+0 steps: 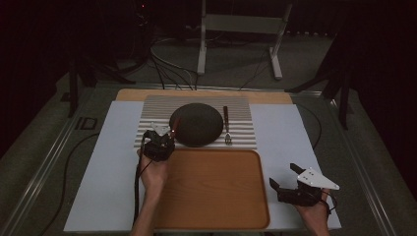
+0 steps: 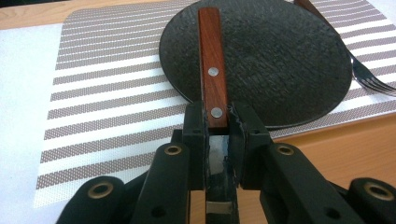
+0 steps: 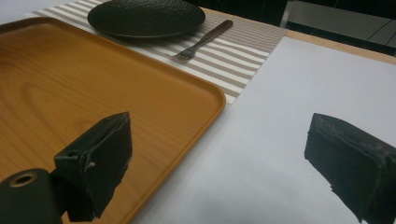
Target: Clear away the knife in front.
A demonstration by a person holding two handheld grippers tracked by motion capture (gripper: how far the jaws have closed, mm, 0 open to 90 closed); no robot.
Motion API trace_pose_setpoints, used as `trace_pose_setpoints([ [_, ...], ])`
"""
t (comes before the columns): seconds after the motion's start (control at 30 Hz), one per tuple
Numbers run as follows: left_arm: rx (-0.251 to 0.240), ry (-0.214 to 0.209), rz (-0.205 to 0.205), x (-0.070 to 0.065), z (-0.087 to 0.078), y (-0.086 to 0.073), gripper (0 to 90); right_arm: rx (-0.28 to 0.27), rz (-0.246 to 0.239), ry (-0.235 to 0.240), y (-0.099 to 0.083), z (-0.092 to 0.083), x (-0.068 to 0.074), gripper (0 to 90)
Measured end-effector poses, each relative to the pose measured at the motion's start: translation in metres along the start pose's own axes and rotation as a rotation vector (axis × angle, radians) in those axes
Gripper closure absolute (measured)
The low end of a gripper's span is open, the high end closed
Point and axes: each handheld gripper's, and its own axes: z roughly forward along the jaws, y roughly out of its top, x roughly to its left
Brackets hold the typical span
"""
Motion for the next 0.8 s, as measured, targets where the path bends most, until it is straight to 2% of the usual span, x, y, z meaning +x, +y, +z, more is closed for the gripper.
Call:
trace_pose_setpoints([
  [0.33,0.0,0.002,0.009,-0.008,-0.005,-0.008,78.1,0.0,-0.002,0.001,0.0,0.0,0.0,7.5],
  [0.5,-0.004,-0.005,-0.011,-0.009,-0.006,-0.012,78.1,0.001,-0.002,0.001,0.0,0.0,0.0,7.5],
  [0.8,-0.006,-0.008,-0.022,-0.011,-0.009,-0.019,78.0,-0.001,-0.002,0.001,0.0,-0.001,0.001,7.5],
])
